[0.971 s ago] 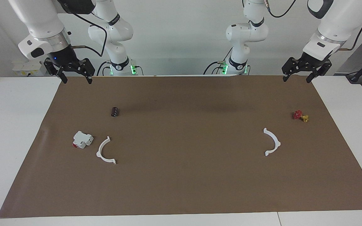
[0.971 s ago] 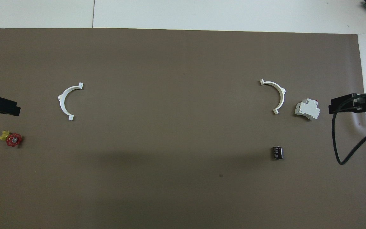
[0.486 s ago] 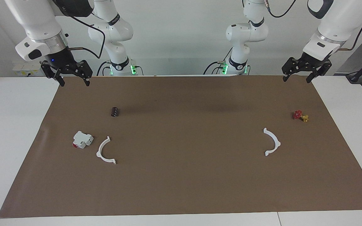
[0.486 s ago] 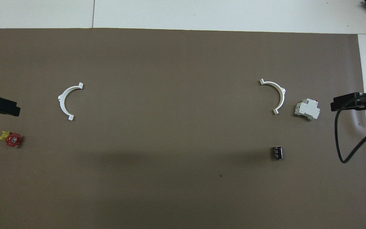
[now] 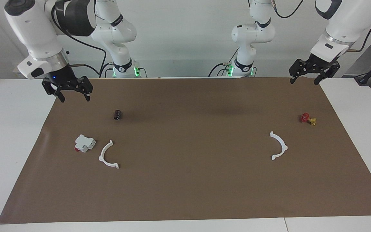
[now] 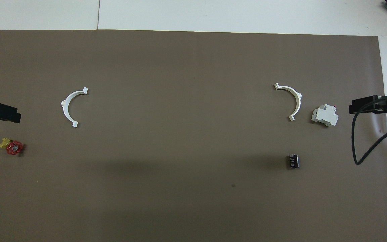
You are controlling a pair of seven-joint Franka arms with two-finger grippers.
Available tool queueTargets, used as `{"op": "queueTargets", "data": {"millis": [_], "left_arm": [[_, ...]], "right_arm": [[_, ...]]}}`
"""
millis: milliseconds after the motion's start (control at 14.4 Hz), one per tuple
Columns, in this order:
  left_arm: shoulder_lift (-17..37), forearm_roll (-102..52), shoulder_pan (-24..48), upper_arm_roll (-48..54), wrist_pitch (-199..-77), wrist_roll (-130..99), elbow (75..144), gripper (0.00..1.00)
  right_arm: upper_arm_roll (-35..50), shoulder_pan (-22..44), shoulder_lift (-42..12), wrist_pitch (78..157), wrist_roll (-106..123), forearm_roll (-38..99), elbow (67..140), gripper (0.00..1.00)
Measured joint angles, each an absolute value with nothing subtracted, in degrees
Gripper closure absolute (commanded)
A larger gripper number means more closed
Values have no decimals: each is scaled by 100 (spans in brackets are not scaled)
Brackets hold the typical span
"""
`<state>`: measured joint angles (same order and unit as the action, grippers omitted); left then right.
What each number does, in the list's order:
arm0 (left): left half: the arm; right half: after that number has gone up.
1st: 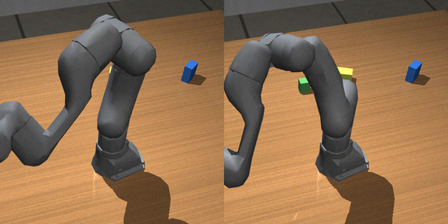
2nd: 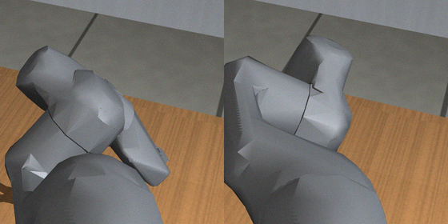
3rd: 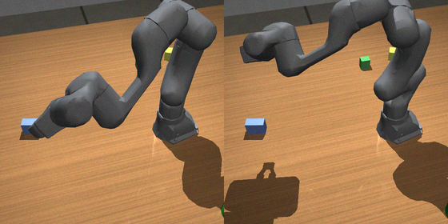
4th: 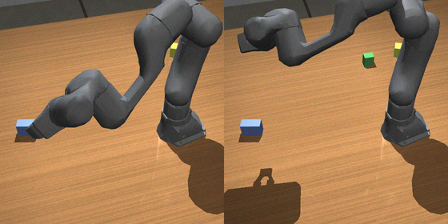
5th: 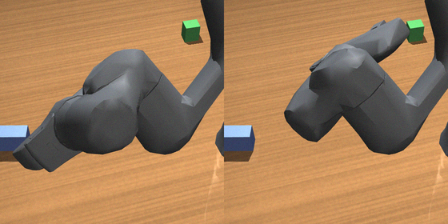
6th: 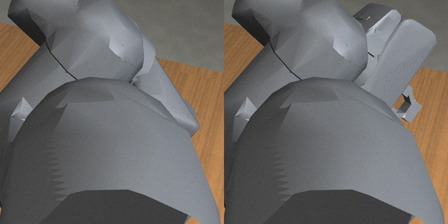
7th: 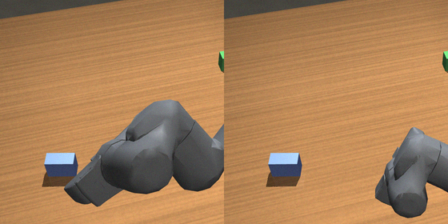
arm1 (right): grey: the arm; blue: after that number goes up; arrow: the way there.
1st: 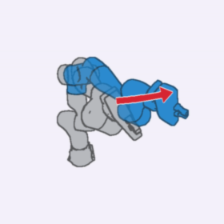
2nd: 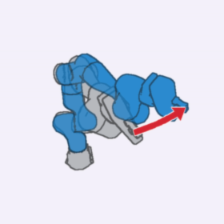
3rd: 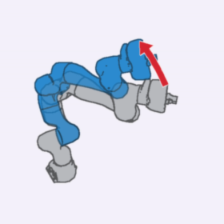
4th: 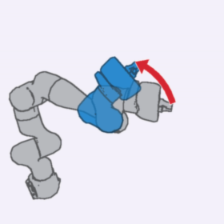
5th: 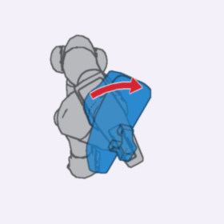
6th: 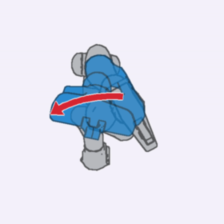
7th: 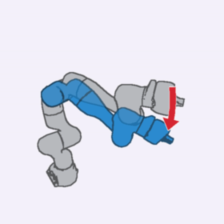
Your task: Assemble drain pipe with both arms
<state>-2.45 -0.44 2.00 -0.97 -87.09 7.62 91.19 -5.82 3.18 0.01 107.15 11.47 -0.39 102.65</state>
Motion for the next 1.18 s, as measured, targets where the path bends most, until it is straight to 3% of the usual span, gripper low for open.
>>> {"op": "queueTargets", "data": {"millis": [208,486,833,971,1180], "left_arm": [[-245,-44,200,-97,-8708,762,9120,0],[-245,-44,200,-97,-8705,762,9120,0],[-245,-44,200,-97,-8704,762,9120,0],[-245,-44,200,-97,-8704,762,9120,0],[-245,-44,200,-97,-8704,762,9120,0]], "right_arm": [[-581,303,-804,11826,2211,314,10360,0],[-539,321,-1786,12687,3578,753,10365,2],[-536,296,-2538,13753,4780,902,10386,8],[-528,331,-2649,13857,4743,910,10391,16],[-514,402,-2675,14061,4673,914,10471,40]]}}
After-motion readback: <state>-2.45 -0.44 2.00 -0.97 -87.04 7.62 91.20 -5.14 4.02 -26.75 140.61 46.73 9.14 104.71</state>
